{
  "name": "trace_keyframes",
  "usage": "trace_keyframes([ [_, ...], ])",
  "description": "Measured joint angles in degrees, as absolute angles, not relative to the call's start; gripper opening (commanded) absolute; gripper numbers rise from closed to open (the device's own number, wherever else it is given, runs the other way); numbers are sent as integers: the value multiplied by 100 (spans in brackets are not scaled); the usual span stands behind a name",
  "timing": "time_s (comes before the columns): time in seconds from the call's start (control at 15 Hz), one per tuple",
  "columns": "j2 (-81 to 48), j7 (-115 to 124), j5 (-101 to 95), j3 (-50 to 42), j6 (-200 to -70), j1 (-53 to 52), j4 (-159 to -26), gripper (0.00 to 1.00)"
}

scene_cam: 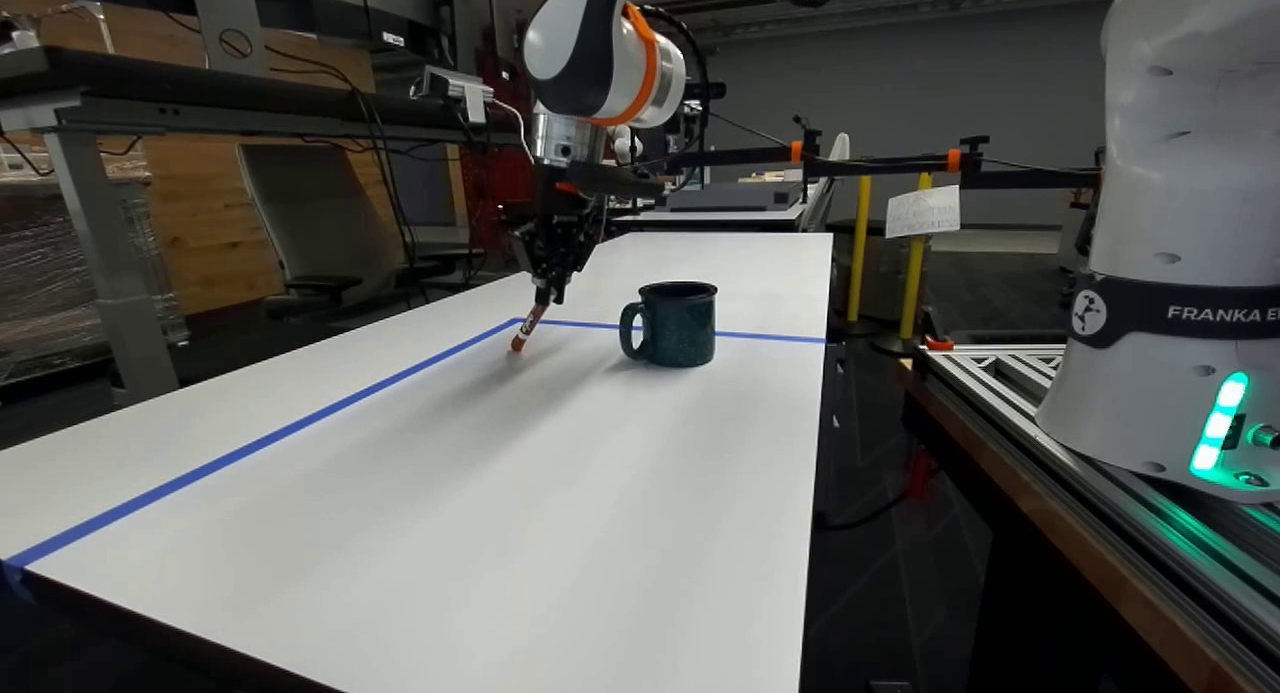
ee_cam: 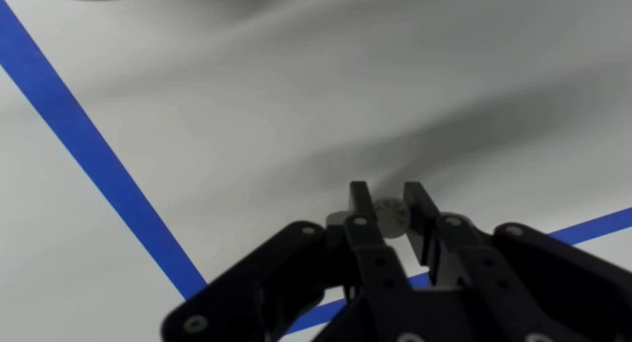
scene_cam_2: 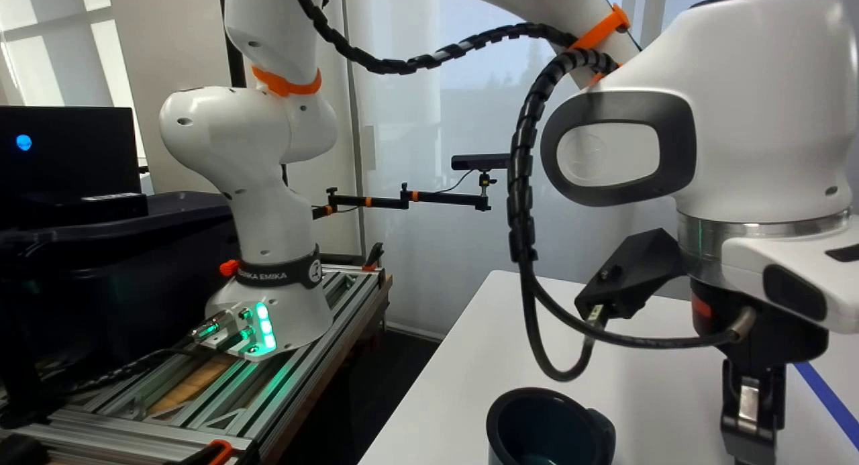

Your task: Remove the red marker from the mug.

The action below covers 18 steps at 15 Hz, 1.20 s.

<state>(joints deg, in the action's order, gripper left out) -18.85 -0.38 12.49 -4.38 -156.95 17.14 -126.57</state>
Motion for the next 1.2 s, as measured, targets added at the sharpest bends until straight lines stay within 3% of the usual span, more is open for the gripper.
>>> trace_keyframes([
  [0.47, -1891, -364, 1439, -593, -14309, 1841, -12383, 5],
  [1.2, -2253, -365, 1410, -785, -14217, 1837, -12280, 5],
])
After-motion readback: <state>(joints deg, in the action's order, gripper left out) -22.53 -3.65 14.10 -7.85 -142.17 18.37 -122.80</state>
